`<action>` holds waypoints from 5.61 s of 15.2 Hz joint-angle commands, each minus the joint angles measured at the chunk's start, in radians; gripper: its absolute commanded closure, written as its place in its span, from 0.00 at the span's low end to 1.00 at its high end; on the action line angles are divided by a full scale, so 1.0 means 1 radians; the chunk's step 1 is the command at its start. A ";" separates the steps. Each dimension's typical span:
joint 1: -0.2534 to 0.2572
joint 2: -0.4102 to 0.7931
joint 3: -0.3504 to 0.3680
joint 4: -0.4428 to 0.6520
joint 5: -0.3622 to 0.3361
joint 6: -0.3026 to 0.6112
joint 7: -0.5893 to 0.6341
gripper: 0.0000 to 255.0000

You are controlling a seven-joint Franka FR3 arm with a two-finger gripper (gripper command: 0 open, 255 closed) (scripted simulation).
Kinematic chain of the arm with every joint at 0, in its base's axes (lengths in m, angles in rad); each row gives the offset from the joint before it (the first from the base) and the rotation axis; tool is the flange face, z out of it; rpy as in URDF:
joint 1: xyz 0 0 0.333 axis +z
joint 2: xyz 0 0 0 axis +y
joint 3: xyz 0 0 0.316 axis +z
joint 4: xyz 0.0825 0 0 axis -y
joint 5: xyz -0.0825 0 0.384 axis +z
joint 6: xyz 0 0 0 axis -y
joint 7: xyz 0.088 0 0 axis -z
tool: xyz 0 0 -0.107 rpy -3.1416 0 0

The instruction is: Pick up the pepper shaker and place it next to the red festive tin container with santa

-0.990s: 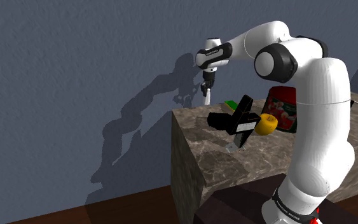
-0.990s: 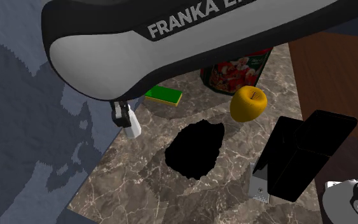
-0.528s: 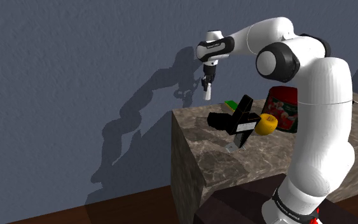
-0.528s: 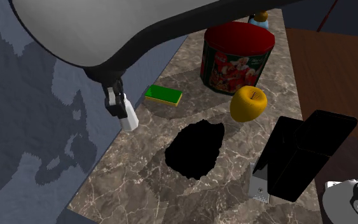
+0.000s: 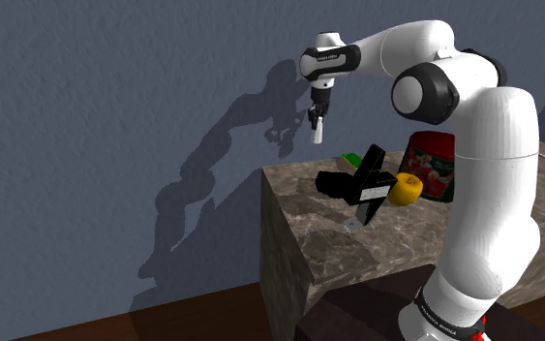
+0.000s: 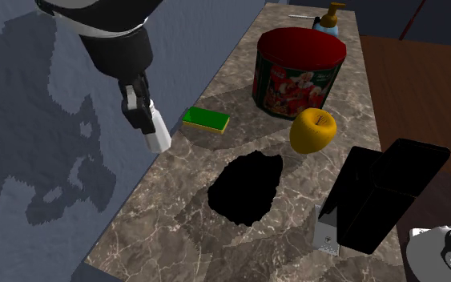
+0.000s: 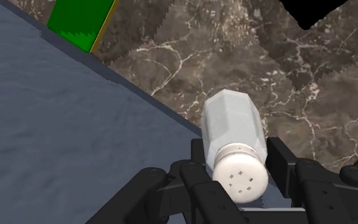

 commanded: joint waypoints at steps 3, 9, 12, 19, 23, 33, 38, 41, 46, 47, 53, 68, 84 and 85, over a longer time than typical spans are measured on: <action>-0.003 0.000 -0.001 0.053 0.000 -0.053 -0.003 1.00; -0.010 0.011 -0.002 0.150 0.003 -0.139 -0.007 1.00; -0.015 0.022 -0.003 0.207 0.006 -0.185 -0.010 1.00; -0.032 0.065 -0.003 0.370 0.018 -0.305 -0.017 1.00; -0.048 0.106 -0.002 0.491 0.029 -0.385 -0.022 1.00; -0.029 -0.354 -0.048 -0.152 -0.087 -0.184 -0.087 1.00; -0.051 -0.523 -0.069 -0.339 -0.140 -0.155 -0.125 1.00; -0.072 -0.617 -0.083 -0.430 -0.172 -0.149 -0.151 1.00; -0.112 -0.760 -0.112 -0.554 -0.226 -0.154 -0.203 1.00; -0.121 -0.787 -0.118 -0.575 -0.237 -0.158 -0.215 1.00; -0.181 -0.937 -0.163 -0.675 -0.303 -0.187 -0.296 1.00; -0.286 -1.132 -0.273 -0.838 -0.428 -0.179 -0.441 1.00; -0.310 -1.147 -0.339 -1.051 -0.488 0.021 -0.418 1.00; -0.311 -1.146 -0.344 -1.063 -0.492 0.034 -0.417 1.00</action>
